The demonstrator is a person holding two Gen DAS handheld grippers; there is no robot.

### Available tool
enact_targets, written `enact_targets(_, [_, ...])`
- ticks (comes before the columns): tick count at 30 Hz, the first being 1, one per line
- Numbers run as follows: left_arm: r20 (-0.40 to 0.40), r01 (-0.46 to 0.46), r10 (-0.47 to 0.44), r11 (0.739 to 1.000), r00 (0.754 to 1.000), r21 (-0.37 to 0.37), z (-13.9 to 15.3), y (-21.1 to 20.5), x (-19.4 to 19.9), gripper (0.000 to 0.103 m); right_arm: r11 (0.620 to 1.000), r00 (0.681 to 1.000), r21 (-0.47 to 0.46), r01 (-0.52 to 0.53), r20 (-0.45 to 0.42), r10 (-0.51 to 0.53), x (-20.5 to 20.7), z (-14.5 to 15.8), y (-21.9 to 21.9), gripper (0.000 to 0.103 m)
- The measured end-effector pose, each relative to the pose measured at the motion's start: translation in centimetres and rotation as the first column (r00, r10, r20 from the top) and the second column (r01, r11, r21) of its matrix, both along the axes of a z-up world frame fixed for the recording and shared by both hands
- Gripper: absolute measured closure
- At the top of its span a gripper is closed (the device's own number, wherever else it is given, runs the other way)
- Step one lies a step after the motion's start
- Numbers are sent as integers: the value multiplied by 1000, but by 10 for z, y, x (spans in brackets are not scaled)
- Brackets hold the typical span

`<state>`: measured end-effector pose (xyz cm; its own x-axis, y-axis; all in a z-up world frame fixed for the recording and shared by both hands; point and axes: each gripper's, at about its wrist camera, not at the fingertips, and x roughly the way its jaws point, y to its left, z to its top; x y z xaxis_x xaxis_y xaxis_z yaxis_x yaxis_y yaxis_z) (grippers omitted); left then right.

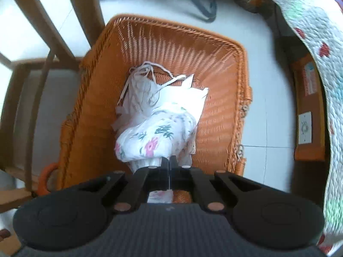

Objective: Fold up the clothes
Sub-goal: 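Raise the floral cloth out of the basket with the right gripper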

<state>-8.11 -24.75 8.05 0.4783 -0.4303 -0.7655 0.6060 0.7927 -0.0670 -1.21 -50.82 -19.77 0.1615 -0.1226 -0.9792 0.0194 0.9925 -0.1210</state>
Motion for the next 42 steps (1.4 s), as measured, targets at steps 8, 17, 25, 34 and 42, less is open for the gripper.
enact_targets(8, [-9, -6, 6, 1000, 1000, -9, 7, 16, -12, 0, 1000, 1000, -16, 13, 28, -12, -12, 22, 9, 102])
enact_targets(17, [-14, -22, 21, 1000, 1000, -15, 11, 28, -21, 0, 999, 997, -43, 7, 80, -3, -23, 51, 17, 102])
enact_targets(25, [-10, -31, 31, 999, 999, -22, 17, 40, -30, 0, 998, 990, -48, 27, 142, -20, -33, 77, 21, 102])
enact_targets(34, [-1, -41, 41, 999, 999, -30, 24, 51, -39, 0, 997, 966, -38, 71, 250, -59, -41, 118, 19, 102])
enact_targets(42, [4, -55, 55, 998, 998, -37, 29, 59, -43, 0, 996, 949, -61, 60, 312, -38, -49, 150, 24, 102])
